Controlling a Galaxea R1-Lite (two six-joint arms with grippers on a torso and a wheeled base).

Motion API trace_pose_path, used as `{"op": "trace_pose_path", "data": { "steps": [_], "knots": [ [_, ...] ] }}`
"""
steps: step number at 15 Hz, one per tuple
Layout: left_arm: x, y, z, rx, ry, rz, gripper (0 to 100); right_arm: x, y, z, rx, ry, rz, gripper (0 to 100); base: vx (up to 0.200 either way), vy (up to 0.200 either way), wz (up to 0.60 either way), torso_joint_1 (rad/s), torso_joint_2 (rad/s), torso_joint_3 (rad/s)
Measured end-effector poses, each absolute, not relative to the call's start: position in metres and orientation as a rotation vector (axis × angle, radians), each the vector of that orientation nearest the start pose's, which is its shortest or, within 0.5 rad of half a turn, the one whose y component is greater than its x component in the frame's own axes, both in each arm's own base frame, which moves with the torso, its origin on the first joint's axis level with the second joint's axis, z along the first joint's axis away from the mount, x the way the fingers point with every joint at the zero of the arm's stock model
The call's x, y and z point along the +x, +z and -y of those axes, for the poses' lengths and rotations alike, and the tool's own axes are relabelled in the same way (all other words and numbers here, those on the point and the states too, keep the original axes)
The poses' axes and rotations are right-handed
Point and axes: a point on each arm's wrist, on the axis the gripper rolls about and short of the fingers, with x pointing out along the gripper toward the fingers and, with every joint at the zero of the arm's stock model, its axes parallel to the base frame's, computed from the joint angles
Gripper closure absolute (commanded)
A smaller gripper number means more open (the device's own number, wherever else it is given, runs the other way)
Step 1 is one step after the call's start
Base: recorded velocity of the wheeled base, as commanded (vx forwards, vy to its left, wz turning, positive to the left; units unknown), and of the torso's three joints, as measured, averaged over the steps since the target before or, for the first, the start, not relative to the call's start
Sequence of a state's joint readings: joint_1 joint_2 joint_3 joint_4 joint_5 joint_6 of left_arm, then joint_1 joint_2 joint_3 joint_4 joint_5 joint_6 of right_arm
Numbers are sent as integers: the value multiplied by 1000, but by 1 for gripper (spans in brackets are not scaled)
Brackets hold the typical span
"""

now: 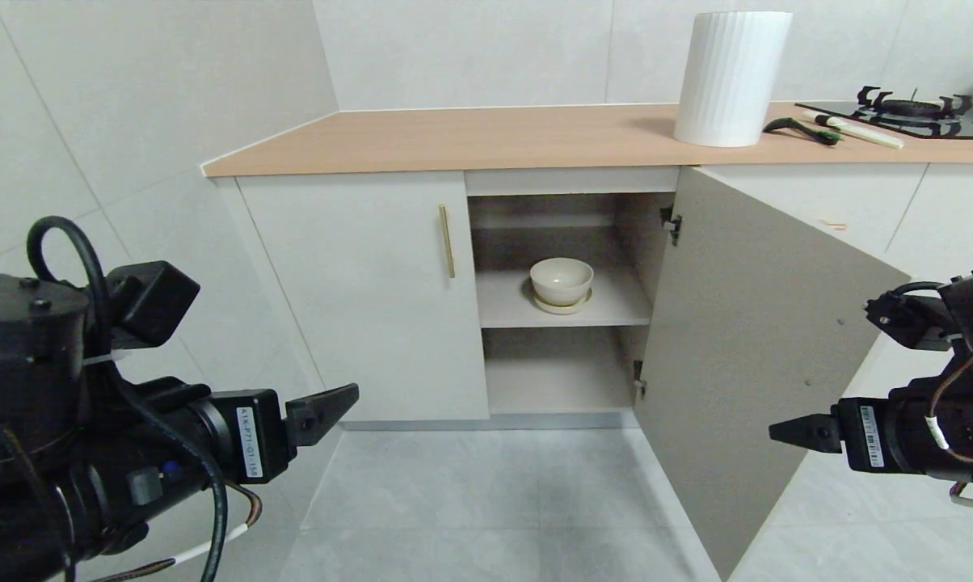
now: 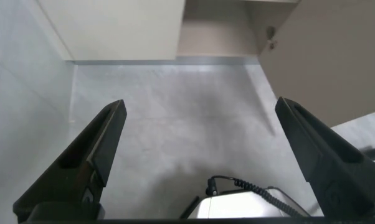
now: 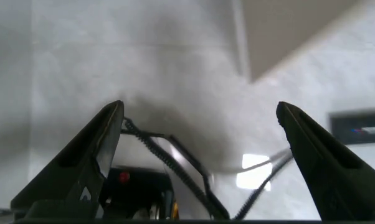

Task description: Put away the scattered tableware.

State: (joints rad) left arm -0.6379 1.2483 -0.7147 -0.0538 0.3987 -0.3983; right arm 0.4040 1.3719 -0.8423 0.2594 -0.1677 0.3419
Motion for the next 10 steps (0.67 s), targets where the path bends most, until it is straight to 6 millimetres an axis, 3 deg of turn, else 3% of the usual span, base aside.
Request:
{"op": "trace_pose_path", "data": {
  "steps": [1, 10],
  "knots": [
    [152, 214, 102, -152, -148, -456, 0, 188, 199, -73, 94, 79, -789, 0, 0, -200, 0, 2, 2, 2],
    [152, 214, 102, -152, -148, -457, 0, 205, 210, -10, 74, -190, -763, 0, 0, 0, 0, 0, 0, 0]
  ]
}}
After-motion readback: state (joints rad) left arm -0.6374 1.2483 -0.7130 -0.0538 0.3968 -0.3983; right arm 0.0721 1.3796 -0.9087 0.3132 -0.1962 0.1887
